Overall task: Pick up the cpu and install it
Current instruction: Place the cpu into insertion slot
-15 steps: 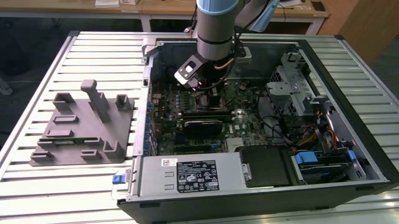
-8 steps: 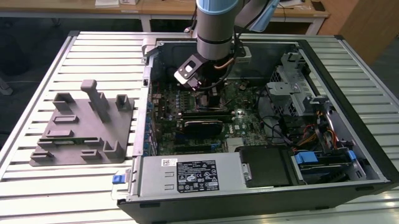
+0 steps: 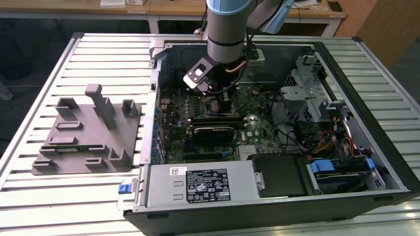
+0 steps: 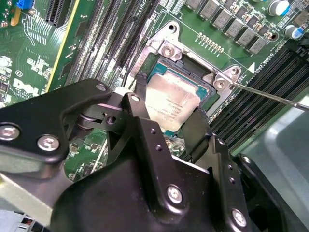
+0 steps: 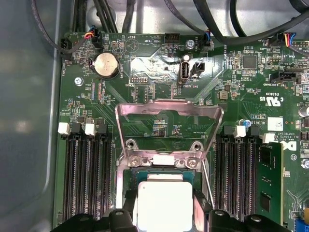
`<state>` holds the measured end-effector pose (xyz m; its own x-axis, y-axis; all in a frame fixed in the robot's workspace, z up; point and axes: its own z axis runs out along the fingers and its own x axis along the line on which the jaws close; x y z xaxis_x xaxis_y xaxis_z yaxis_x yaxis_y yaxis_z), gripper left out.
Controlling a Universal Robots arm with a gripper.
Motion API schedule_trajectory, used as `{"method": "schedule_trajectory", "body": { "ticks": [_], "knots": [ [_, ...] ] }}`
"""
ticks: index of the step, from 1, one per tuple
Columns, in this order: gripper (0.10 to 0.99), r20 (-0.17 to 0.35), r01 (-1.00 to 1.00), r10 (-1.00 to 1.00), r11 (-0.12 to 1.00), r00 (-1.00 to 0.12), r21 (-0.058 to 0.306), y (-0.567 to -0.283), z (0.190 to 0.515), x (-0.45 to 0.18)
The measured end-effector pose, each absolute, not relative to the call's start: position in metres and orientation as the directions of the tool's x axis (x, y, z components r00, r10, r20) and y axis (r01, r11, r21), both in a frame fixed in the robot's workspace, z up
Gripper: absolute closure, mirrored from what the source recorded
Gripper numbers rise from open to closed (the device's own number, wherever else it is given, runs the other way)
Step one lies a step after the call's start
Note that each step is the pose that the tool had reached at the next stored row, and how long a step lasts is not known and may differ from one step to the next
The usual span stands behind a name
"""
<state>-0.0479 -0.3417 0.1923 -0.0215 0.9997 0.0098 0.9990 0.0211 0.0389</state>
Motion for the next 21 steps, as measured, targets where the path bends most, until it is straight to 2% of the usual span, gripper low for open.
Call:
{"method": "schedule_trajectory", "body": {
  "ticks": [21],
  "knots": [
    [0.545, 0.017, 0.999, 1.000, 0.018, -0.019, 0.039, -0.3416, 0.1903, -0.0489]
  ]
}}
